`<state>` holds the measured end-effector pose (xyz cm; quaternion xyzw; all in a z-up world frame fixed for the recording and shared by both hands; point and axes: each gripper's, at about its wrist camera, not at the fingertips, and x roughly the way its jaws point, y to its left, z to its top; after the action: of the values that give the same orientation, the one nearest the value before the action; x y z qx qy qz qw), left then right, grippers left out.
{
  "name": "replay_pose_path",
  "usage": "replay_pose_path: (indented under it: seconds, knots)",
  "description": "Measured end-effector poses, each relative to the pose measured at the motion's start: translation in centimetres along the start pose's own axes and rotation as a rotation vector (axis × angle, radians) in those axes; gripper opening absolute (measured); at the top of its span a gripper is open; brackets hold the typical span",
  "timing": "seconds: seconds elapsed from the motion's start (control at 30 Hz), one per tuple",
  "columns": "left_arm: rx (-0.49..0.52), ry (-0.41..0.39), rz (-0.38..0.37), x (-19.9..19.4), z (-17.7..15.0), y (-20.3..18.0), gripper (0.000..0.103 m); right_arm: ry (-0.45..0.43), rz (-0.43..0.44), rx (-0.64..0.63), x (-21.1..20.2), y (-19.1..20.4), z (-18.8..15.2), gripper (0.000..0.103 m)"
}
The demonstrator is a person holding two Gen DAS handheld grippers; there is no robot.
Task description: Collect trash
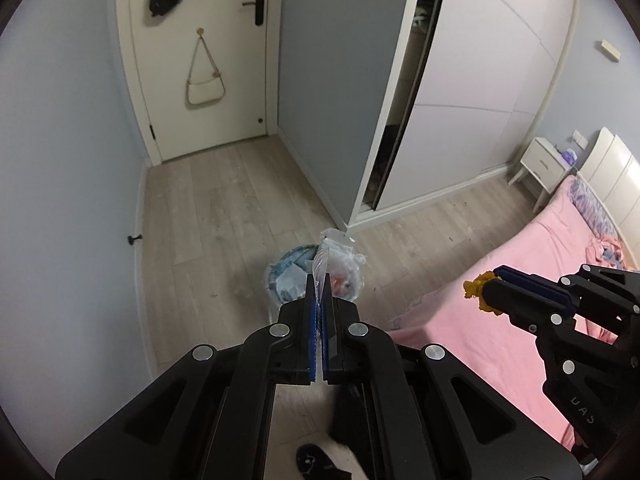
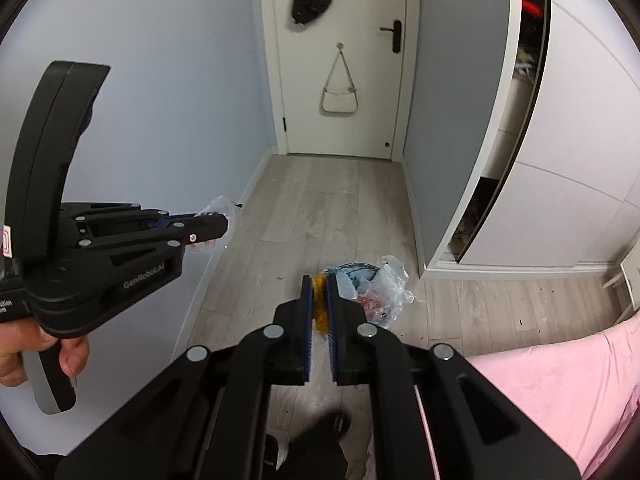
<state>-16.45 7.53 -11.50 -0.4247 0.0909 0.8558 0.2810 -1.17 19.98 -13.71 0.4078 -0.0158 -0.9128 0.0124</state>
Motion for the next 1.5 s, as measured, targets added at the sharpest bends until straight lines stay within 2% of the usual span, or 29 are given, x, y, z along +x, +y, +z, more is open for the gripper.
replay_pose_path:
  seconds: [0.2, 0.37, 0.5, 0.6, 0.8, 0.93, 1.1, 1.23, 1.37, 1.5]
  knots:
    - [0.033, 0.058, -0.018, 8.9, 4.6, -0.2, 0.0, 0.05, 0.037, 0.011, 8.0, -4.2, 2.8, 0.008]
    - [0.052, 0.103, -0.008, 15.4, 8.0, -0.5, 0.001, 0.102, 0.085, -0.036, 13.9, -6.6, 5.1, 0.008]
    - [0.044, 0.168, -0.002, 20.2, 9.7, 0.2, 0.0, 0.144, 0.103, -0.058, 17.4, -7.8, 5.6, 0.008]
    - [0.056, 0.219, -0.003, 23.5, 9.6, 0.7, 0.001, 0.191, 0.123, -0.031, 20.5, -8.8, 5.5, 0.008]
    - [0.067, 0.324, -0.042, 31.1, 7.1, 2.5, 0.001, 0.254, 0.119, -0.02, 27.6, -9.8, 4.3, 0.008]
    - [0.086, 0.371, -0.054, 37.0, 4.8, 3.6, 0.001, 0.29, 0.104, 0.039, 32.7, -10.6, 2.7, 0.008]
    - [0.081, 0.423, -0.069, 44.1, 1.4, 4.8, 0.0, 0.343, 0.086, 0.095, 39.4, -11.5, -0.6, 0.008]
    - [0.12, 0.469, -0.089, 49.7, -1.8, 5.1, 0.001, 0.39, 0.076, 0.098, 43.9, -11.7, -3.7, 0.008]
    - [0.122, 0.531, -0.117, 54.0, -4.6, 5.1, 0.001, 0.437, 0.087, 0.095, 48.0, -12.0, -6.6, 0.008]
    - [0.153, 0.564, -0.124, 57.2, -7.1, 5.2, 0.001, 0.445, 0.113, 0.075, 50.3, -11.9, -8.2, 0.008]
